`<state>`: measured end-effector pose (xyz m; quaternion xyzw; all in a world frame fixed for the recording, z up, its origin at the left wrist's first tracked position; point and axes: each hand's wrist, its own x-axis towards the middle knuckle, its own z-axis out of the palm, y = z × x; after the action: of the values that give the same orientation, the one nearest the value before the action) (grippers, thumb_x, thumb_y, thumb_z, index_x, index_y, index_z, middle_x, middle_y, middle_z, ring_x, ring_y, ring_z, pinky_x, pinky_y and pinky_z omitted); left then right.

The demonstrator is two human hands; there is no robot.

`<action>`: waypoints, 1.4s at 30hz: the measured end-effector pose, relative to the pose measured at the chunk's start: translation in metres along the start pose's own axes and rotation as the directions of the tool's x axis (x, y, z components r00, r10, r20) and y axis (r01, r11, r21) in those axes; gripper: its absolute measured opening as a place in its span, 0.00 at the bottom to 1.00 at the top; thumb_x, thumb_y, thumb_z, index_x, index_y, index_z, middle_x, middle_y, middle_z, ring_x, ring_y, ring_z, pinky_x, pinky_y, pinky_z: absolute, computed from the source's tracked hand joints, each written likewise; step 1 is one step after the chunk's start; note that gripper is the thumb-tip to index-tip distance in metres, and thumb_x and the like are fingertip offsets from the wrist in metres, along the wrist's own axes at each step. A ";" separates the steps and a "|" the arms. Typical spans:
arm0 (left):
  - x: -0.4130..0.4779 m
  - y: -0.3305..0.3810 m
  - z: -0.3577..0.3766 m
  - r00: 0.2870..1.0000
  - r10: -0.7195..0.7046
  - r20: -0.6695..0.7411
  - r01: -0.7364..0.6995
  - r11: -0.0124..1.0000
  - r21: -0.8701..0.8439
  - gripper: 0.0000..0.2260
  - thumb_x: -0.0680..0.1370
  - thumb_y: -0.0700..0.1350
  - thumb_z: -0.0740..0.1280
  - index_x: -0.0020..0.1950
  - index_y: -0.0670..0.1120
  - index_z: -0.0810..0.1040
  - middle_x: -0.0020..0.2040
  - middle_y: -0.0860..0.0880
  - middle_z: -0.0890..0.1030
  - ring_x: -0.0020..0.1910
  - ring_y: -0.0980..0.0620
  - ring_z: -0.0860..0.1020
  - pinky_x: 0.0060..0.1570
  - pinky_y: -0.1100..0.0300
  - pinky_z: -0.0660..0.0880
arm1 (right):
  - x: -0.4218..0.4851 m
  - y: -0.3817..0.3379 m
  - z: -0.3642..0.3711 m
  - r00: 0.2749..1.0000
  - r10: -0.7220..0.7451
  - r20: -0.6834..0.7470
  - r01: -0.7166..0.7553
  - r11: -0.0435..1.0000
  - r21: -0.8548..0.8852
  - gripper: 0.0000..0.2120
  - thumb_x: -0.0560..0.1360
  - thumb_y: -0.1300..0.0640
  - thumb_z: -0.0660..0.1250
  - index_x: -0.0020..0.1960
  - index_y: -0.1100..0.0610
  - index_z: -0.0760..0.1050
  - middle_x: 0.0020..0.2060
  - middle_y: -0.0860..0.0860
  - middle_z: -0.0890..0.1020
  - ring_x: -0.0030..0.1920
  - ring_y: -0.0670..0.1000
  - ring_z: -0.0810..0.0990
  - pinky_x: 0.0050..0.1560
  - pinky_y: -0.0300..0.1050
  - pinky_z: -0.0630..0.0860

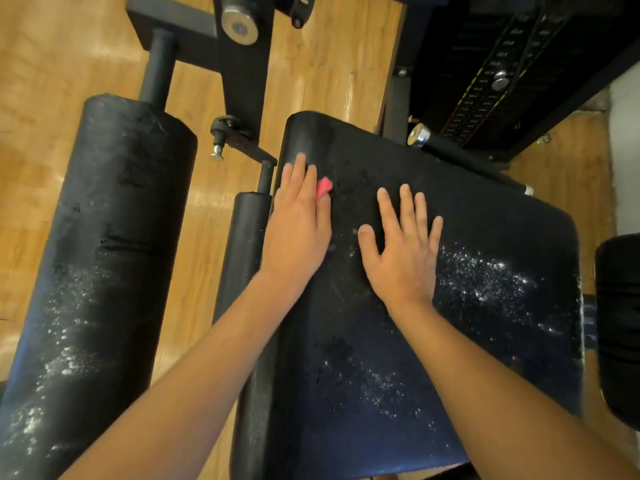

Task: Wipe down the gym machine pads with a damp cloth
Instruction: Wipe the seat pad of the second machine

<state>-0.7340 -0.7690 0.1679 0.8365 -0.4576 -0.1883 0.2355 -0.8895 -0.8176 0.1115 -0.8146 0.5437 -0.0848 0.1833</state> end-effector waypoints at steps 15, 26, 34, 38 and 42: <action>0.136 0.026 0.008 0.994 0.102 0.040 -0.109 0.941 0.320 0.18 0.87 0.47 0.52 0.72 0.40 0.72 0.81 0.44 0.62 0.81 0.39 0.54 0.76 0.39 0.58 | 0.005 0.001 0.000 1.000 0.000 0.005 0.000 1.000 0.011 0.30 0.83 0.38 0.49 0.83 0.45 0.55 0.83 0.51 0.53 0.83 0.54 0.45 0.81 0.64 0.44; 0.091 0.012 0.004 0.975 0.201 0.089 -0.219 0.924 0.313 0.22 0.86 0.41 0.55 0.81 0.39 0.61 0.83 0.43 0.58 0.82 0.38 0.52 0.78 0.41 0.55 | 0.004 0.000 -0.002 1.000 0.006 0.022 -0.006 1.000 0.019 0.30 0.83 0.38 0.49 0.83 0.45 0.55 0.83 0.51 0.52 0.83 0.53 0.45 0.81 0.64 0.45; 0.084 0.014 0.008 0.990 0.142 0.024 -0.143 0.951 0.274 0.21 0.88 0.46 0.52 0.80 0.40 0.63 0.83 0.44 0.58 0.82 0.40 0.52 0.77 0.42 0.57 | 0.004 0.000 -0.002 1.000 0.010 0.022 -0.011 1.000 0.013 0.30 0.82 0.38 0.49 0.83 0.45 0.54 0.83 0.51 0.52 0.83 0.53 0.44 0.81 0.64 0.44; 0.110 0.018 0.008 0.987 0.151 0.048 -0.159 0.943 0.293 0.20 0.88 0.44 0.53 0.79 0.40 0.64 0.83 0.44 0.57 0.82 0.39 0.51 0.79 0.41 0.55 | 0.005 0.001 -0.001 1.000 0.007 0.000 -0.007 1.000 0.023 0.30 0.82 0.38 0.50 0.83 0.45 0.55 0.83 0.51 0.53 0.83 0.53 0.45 0.81 0.64 0.45; 0.106 0.014 0.007 0.979 0.180 0.098 -0.202 0.922 0.329 0.20 0.87 0.42 0.54 0.80 0.39 0.62 0.83 0.44 0.56 0.82 0.38 0.50 0.78 0.40 0.55 | 0.005 0.002 0.001 1.000 0.008 -0.007 -0.008 1.000 0.021 0.30 0.82 0.38 0.50 0.83 0.45 0.56 0.83 0.51 0.54 0.83 0.53 0.46 0.81 0.64 0.45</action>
<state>-0.6927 -0.8679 0.1600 0.8091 -0.5699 -0.1107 0.0908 -0.8892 -0.8223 0.1098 -0.8102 0.5467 -0.0927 0.1900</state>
